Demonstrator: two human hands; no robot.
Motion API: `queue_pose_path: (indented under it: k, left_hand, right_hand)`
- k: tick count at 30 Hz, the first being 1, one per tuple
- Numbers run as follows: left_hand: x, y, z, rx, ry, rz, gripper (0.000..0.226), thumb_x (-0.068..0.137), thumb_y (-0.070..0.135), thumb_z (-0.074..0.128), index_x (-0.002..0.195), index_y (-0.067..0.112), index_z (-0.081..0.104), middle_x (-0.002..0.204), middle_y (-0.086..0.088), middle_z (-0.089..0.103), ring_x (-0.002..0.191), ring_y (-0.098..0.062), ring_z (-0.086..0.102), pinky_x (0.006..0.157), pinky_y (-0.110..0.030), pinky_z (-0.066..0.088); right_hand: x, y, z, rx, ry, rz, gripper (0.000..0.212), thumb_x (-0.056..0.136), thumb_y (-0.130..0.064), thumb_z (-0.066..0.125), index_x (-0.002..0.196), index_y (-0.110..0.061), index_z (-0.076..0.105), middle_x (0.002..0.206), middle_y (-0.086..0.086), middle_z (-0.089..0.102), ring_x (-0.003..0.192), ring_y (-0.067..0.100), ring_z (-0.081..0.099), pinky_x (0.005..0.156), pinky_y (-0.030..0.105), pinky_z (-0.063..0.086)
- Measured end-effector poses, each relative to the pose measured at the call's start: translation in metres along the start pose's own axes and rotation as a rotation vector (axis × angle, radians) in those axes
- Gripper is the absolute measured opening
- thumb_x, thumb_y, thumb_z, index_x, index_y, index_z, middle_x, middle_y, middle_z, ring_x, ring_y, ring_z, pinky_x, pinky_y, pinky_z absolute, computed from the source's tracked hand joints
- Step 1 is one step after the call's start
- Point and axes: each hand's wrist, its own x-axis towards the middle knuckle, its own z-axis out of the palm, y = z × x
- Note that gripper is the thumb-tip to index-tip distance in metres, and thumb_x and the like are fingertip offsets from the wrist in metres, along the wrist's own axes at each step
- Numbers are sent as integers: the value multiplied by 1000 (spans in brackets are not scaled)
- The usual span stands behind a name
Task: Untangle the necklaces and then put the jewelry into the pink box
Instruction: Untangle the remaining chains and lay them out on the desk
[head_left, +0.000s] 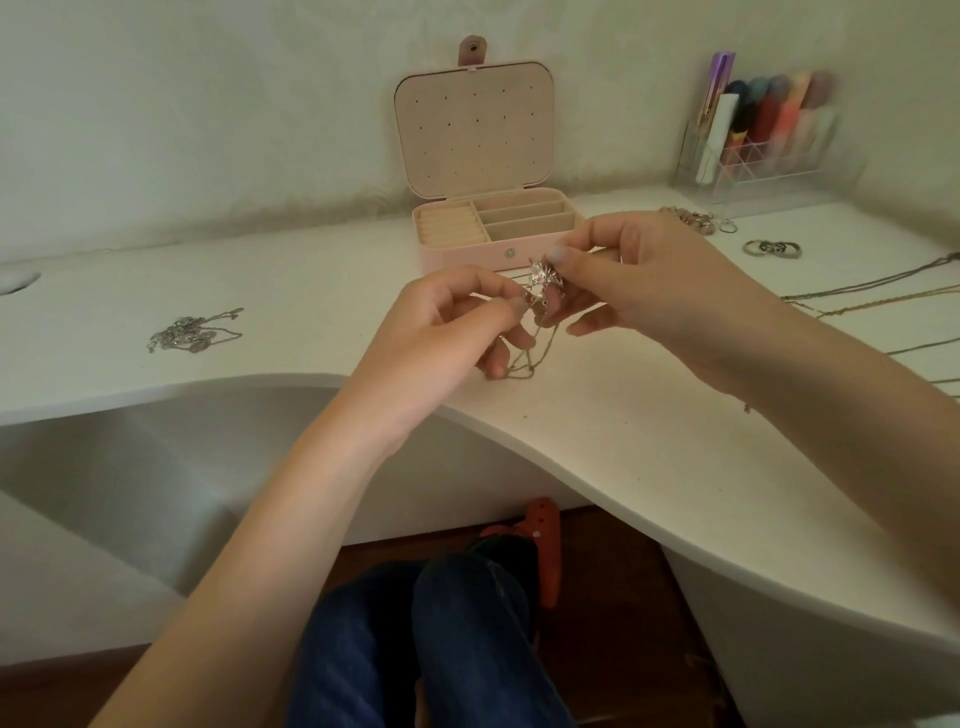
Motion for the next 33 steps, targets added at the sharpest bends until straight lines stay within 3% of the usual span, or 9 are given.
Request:
queue_pose_path:
  k: [2,5,10,14,17,21,27,31,33]
  left_hand:
    - [0,1,-1,54,-36,10,8,88,13,62,81,13,65,57,4,61,51,-8,51,56,-18,44]
    - [0,-1,-4,125,-49,8,23,86,19,65,66,12,57,51,3,56,47,-8,50,52,-16,43]
    - [0,-5,-16,22,92,-97,37,89,18,61,54,19,49,49,1,55,44,-12,53,38,-19,32]
    - [5,-10,-24,29,278,-156,29,89,17,61,63,14,49,50,5,59,47,-9,60,37,-17,30]
    - [7,-11,-26,-105,370,-153,28,91,24,61,69,14,48,53,1,64,49,-13,64,39,-17,33]
    - [9,-11,-24,-270,425,-96,16,95,23,56,82,14,52,61,-2,70,67,-18,72,54,-19,50]
    - [19,-15,-25,-435,584,13,10,99,15,49,89,18,47,63,5,69,73,-13,71,67,-21,48]
    - [20,-14,-30,-546,544,-111,16,99,21,50,87,11,49,56,-1,62,59,-17,65,73,-38,57]
    - [20,-14,-30,-570,525,-131,22,99,20,50,80,8,52,50,-2,56,45,-13,52,56,-29,56]
  right_hand:
    - [0,-1,-1,36,13,-25,17,97,-16,50,97,-4,62,66,2,66,62,12,66,60,22,54]
    - [1,-7,-5,236,50,0,19,100,-13,45,86,-8,57,62,1,61,54,10,61,55,19,50]
    - [8,-12,-23,529,199,19,24,100,-10,42,80,-9,54,55,-2,57,51,9,54,52,19,45]
    - [11,-10,-27,587,247,27,24,100,-10,41,79,-9,52,55,-2,54,45,8,45,45,18,40]
    - [11,-7,-24,577,206,57,23,101,-11,39,80,-9,48,62,1,51,37,6,35,39,17,30]
    - [12,-2,-23,523,140,112,26,103,-12,33,78,-14,39,56,-3,38,36,5,26,39,17,21]
    - [13,0,-19,506,84,156,33,101,-6,28,71,-17,37,50,-6,30,39,6,20,41,19,14]
    - [13,-2,-23,547,111,188,38,99,-4,29,65,-16,40,49,-7,28,41,6,17,44,21,11]
    - [13,-1,-25,561,125,212,35,97,-3,29,66,-16,38,50,-6,26,41,7,17,45,21,11]
